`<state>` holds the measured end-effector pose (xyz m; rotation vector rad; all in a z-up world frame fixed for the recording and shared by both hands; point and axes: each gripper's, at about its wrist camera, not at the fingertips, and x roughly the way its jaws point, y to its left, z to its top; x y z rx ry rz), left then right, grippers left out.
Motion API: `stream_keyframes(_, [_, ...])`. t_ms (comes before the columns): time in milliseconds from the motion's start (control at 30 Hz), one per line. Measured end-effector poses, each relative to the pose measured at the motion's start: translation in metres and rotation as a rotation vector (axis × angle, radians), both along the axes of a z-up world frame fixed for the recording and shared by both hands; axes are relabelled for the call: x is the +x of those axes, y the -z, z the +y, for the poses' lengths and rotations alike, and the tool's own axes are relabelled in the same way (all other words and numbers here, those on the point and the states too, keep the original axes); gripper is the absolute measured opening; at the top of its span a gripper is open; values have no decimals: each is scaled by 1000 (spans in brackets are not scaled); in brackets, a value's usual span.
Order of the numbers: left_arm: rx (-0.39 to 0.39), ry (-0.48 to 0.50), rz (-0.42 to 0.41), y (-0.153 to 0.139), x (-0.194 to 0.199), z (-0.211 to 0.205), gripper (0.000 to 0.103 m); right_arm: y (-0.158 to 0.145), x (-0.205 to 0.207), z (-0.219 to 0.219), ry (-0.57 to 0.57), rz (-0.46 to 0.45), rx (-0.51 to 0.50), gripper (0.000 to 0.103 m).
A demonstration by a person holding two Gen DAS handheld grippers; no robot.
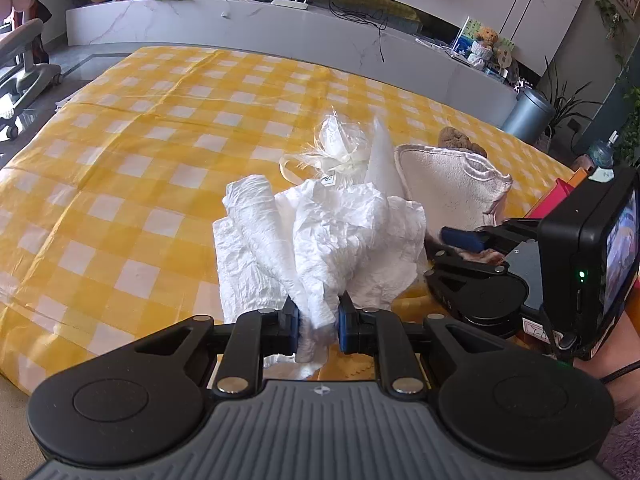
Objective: Organize soft objects
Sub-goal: 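Lift the white cloth with the left tool while the right tool grasps the beige fuzzy pad, then carry the white cloth in the left tool while the right tool carries the beige pad to the orange box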
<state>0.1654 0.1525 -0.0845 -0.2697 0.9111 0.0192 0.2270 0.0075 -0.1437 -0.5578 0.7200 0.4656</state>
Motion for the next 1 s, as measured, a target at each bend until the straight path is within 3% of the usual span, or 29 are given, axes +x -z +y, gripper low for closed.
stream_keyframes(33, [2,0,1,0,0,0,20,1,1,2,-4,4,-10,8])
stream_keyframes(100, [8,-2,-2,-1,-1,-1,20,0,0,3,-5,-9,-26,4])
stream_keyframes(467, [30,-12,-52,-25,-19,-6,20,-62,-32,-19,21,-145,48,1])
stream_keyframes(1000, [66,11,-175,-89,-64,-31,20,-144,-107,-74,39,-74,334,1])
